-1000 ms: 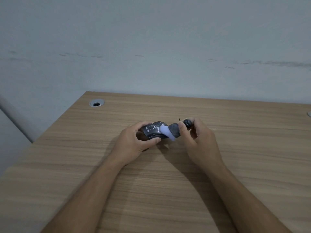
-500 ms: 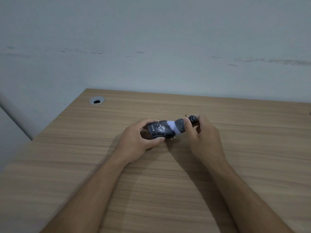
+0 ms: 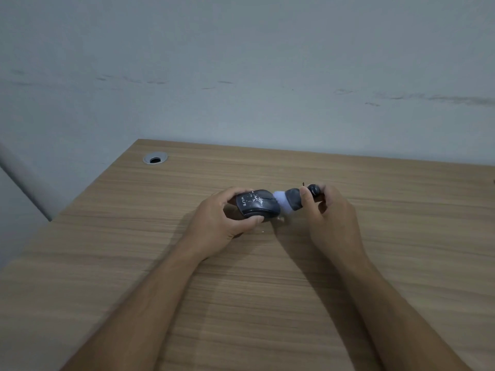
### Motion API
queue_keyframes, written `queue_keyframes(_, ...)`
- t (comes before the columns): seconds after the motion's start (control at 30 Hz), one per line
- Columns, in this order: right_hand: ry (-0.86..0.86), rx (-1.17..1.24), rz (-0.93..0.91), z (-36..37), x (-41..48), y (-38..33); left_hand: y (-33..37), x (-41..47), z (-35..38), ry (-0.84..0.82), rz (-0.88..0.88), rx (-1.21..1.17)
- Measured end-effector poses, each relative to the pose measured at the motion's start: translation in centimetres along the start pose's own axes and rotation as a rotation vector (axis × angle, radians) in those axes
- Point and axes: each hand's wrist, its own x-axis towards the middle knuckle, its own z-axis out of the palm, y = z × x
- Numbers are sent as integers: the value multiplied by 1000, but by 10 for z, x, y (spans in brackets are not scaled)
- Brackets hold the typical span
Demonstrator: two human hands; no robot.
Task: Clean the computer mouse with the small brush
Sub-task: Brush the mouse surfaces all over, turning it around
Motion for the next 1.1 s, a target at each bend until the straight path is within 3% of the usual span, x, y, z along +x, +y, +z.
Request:
queue_keyframes(0.2, -18, 232, -73, -2, -11, -24, 0, 1, 0, 11, 5, 18)
queue_keyframes(0.3, -71, 182, -97, 3, -13, -22, 2, 0, -1, 18, -9, 0)
queue_keyframes(0.47, -7, 18, -42, 1, -4, -4, 6, -2, -1, 17, -17, -11)
queue_keyframes(0.6, 7, 145, -56, -1, -6, -13, 5, 0, 1, 21, 4, 1)
queue_keyframes(0.8, -171, 156, -162, 6, -16, -21, 3, 0, -1, 19, -8, -16)
queue_keyframes(0.97, -121, 40, -49, -2, -4, -1, 5, -1, -2, 38, -31, -52)
queue_keyframes(1.1, -40, 145, -58, -2, -6, -7, 8, -3, 0, 38, -12, -12)
